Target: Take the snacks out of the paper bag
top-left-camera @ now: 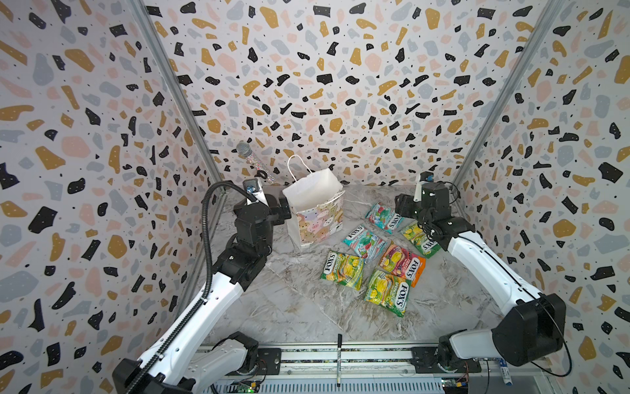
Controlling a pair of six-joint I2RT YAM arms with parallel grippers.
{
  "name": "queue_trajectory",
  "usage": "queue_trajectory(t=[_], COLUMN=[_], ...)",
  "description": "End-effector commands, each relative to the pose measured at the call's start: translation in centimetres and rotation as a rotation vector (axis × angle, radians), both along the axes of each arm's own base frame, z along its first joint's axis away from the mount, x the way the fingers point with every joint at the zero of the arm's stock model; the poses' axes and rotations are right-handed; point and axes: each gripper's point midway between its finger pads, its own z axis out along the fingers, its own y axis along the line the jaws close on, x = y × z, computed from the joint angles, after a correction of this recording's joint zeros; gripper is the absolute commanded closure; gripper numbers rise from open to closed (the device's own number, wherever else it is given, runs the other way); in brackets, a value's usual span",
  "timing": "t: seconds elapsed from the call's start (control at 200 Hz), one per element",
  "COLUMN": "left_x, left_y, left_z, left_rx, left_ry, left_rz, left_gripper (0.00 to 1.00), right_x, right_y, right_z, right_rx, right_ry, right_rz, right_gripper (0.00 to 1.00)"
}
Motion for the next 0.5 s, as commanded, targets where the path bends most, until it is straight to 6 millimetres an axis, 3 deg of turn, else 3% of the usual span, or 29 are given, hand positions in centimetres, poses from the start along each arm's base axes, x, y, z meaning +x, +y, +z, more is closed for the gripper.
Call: queue_trajectory(t=[0.0, 0.21, 0.496], left_x=[-1.1, -2.4, -3.2], left_y=[3.1, 6.2, 8.4], left_z=[-1.3, -6.2, -10.8], left_rx=[-0.028, 0.04, 0.102], left_ry=[-0.021, 0.002, -0.015], left_rz=[0.17, 0.352, 0.437], left_gripper=[0.01, 0.01, 0.0], right_x=[-0.5, -3.0, -5.5], right_y=[-3.1, -7.8, -11.8], right_z=[0.5, -2.9, -7.2], right_rx=[-0.134, -0.233, -0.339], right_ry=[-0.1, -0.131, -0.179], right_rz=[-0.102, -0.278, -0.418], right_gripper=[0.3, 0.29, 0.29])
